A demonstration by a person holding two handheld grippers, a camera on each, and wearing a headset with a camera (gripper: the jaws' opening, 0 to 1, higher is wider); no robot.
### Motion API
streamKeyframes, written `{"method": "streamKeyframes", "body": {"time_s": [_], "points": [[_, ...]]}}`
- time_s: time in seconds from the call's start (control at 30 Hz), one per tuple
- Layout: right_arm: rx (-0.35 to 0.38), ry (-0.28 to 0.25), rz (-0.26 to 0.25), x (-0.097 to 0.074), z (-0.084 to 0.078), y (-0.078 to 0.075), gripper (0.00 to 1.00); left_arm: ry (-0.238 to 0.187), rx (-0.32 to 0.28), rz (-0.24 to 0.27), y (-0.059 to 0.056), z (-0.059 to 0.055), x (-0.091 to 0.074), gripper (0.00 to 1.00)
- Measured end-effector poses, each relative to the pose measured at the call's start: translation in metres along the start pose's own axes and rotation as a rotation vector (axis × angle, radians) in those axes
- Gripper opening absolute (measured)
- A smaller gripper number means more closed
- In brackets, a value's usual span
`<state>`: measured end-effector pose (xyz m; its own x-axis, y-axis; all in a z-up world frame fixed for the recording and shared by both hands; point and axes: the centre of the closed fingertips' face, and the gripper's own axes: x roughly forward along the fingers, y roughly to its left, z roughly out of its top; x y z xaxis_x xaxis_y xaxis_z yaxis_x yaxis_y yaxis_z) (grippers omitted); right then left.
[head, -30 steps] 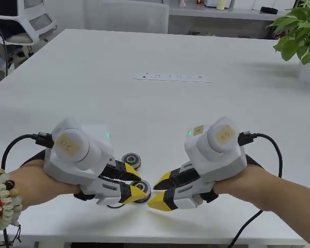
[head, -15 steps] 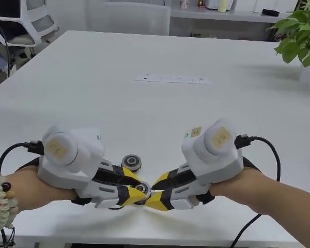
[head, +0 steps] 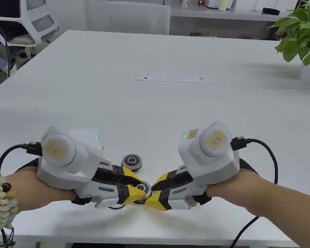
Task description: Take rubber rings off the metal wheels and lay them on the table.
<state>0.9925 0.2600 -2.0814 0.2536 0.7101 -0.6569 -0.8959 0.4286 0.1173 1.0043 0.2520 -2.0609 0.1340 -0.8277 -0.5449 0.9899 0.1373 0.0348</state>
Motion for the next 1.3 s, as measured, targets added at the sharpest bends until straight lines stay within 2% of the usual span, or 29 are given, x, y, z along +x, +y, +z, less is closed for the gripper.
{"method": "streamKeyframes", "body": {"time_s": [0.23, 0.37, 0.47, 0.57, 0.7, 0.83, 1.03, 1.07, 1.1, 1.2, 1.3], "points": [[-0.015, 0.003, 0.001, 0.000, 0.000, 0.000, 0.17, -0.003, -0.007, 0.002, 0.000, -0.001, -0.003, 0.08], [-0.074, 0.025, -0.009, 0.000, -0.001, 0.001, 0.16, -0.002, 0.002, 0.008, -0.001, -0.001, -0.004, 0.08], [-0.062, 0.022, -0.007, -0.001, -0.001, 0.000, 0.16, -0.003, 0.007, 0.009, 0.000, -0.001, -0.005, 0.08], [-0.042, -0.001, -0.017, -0.003, 0.002, -0.004, 0.11, -0.006, 0.005, 0.009, 0.000, -0.002, -0.006, 0.08], [-0.080, 0.019, -0.015, -0.003, 0.000, -0.003, 0.07, -0.006, 0.005, 0.010, 0.000, -0.002, -0.006, 0.08], [-0.086, 0.024, -0.024, -0.004, 0.000, -0.005, 0.00, -0.008, 0.004, 0.010, 0.000, -0.003, -0.007, 0.08], [-0.088, 0.019, -0.031, -0.003, -0.001, -0.007, 0.00, -0.014, -0.002, 0.009, 0.000, -0.003, -0.007, 0.08], [-0.082, 0.019, -0.032, -0.003, -0.001, -0.007, 0.00, -0.015, -0.003, 0.009, 0.000, -0.003, -0.008, 0.08], [-0.046, 0.019, -0.034, -0.003, -0.001, -0.008, 0.00, -0.016, -0.004, 0.009, 0.000, -0.003, -0.008, 0.08], [0.118, 0.038, -0.037, -0.004, -0.003, -0.011, 0.00, -0.021, -0.005, 0.009, 0.000, -0.003, -0.008, 0.08], [0.193, 0.036, -0.031, -0.004, -0.003, -0.012, 0.00, -0.019, -0.002, 0.010, 0.000, -0.003, -0.007, 0.08]]}}
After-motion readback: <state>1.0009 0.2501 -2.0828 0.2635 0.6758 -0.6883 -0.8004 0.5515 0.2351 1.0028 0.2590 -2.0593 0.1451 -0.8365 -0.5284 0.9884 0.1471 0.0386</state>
